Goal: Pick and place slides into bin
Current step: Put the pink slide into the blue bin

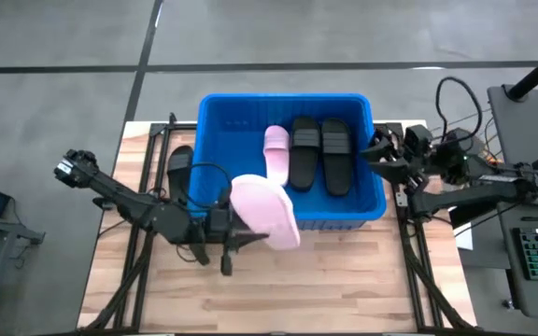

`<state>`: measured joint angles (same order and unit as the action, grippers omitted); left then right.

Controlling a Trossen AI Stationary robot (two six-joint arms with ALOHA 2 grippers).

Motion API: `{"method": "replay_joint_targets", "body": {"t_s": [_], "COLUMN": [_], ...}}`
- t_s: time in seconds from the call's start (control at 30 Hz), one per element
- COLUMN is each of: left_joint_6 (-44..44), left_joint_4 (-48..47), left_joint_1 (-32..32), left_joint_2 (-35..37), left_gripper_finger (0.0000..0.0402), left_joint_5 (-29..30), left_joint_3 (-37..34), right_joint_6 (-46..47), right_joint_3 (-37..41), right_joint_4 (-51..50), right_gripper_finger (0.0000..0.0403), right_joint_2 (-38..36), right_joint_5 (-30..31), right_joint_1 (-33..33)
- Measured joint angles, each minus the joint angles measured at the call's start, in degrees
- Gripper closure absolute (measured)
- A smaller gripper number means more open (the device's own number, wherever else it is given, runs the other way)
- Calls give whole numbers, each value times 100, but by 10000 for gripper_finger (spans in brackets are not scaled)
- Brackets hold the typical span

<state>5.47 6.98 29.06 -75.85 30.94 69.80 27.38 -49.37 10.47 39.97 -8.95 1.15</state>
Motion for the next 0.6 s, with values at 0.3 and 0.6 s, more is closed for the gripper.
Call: {"method": "replay_joint_targets", "body": {"t_s": [0.3,0.6], "left_joint_6": [-2593,-3410], "left_joint_4": [96,35], "left_joint_1": [-489,-697], "left_joint_2": [20,17], "left_gripper_finger": [357,357], "left_joint_5": [1171,1115], "left_joint_3": [381,391], "right_joint_6": [-1892,-3504], "right_joint_3": [-2443,-4481], "right_joint_4": [-3130,-4427], "right_gripper_finger": [227,227], "right_joint_2": [1389,2619], "right_joint_5": [151,150], "right_joint_1": [-2,-7]}}
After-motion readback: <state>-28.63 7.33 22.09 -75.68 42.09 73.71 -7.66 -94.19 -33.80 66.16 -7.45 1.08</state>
